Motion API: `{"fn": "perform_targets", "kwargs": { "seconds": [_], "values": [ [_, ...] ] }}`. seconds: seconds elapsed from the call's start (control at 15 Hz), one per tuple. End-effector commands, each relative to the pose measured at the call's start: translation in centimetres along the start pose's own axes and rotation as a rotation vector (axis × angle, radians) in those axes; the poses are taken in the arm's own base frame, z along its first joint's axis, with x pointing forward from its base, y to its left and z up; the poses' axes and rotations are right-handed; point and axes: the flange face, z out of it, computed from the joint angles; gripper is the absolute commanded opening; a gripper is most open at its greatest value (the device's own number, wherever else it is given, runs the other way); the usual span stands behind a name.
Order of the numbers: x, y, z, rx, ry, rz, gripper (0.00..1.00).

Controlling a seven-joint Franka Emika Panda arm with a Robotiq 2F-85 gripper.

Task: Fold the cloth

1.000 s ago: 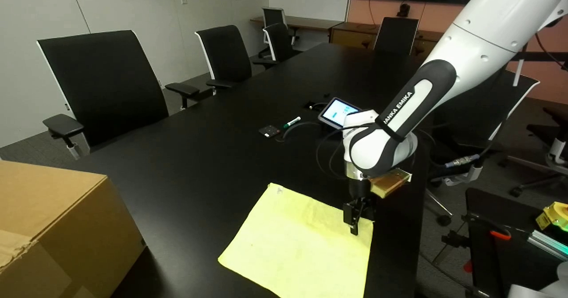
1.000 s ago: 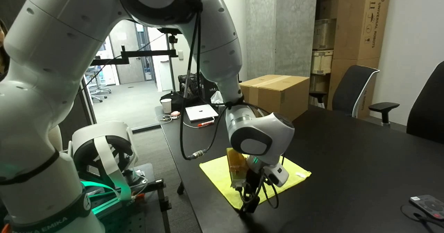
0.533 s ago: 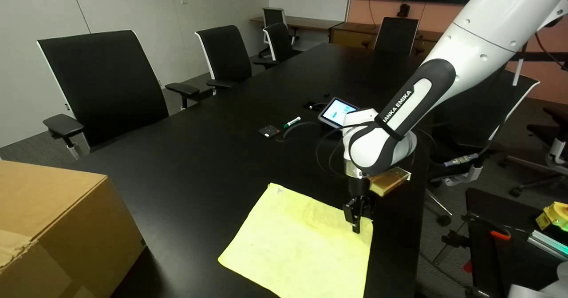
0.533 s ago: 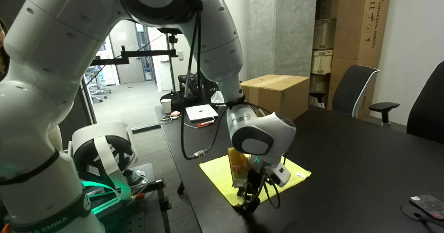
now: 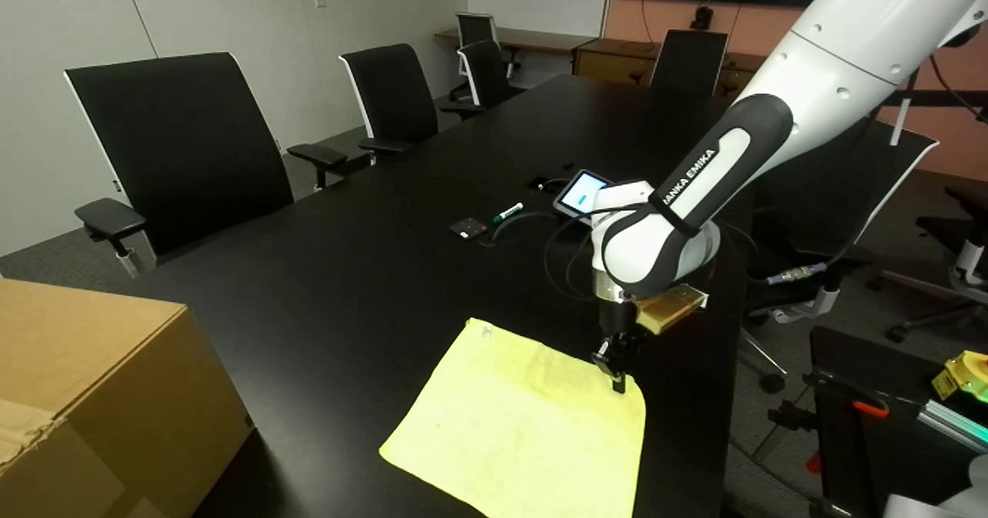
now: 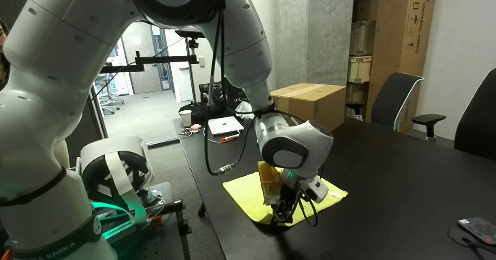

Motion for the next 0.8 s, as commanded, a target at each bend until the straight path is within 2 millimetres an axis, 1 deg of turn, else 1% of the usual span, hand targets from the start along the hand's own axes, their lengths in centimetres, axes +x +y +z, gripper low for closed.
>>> {"fn": "perform_targets", "kwargs": {
  "seconds": [0.0, 0.07, 0.13, 0.2, 0.4, 0.47, 0.53, 0.6, 0.73],
  "values": [
    [0.1, -0.9, -1.8, -0.005, 0.024, -0.031, 0.04],
    [0.1, -1.1, -2.0, -0.005, 0.024, -0.039, 0.06],
    [0.2, -1.2, -2.2, -0.003, 0.024, -0.044, 0.05],
    [0.2, -1.4, -2.3, -0.001, 0.024, -0.054, 0.07],
    [0.3, -2.1, -3.4, 0.009, 0.033, -0.084, 0.06],
    [0.4, -2.4, -3.9, 0.006, 0.036, -0.090, 0.06],
    [0.7, -2.9, -5.0, -0.006, 0.046, -0.102, 0.05],
    [0.9, -3.3, -5.6, -0.010, 0.049, -0.112, 0.05],
    [1.8, -4.6, -7.5, -0.042, 0.050, -0.132, 0.05]
  ]
}}
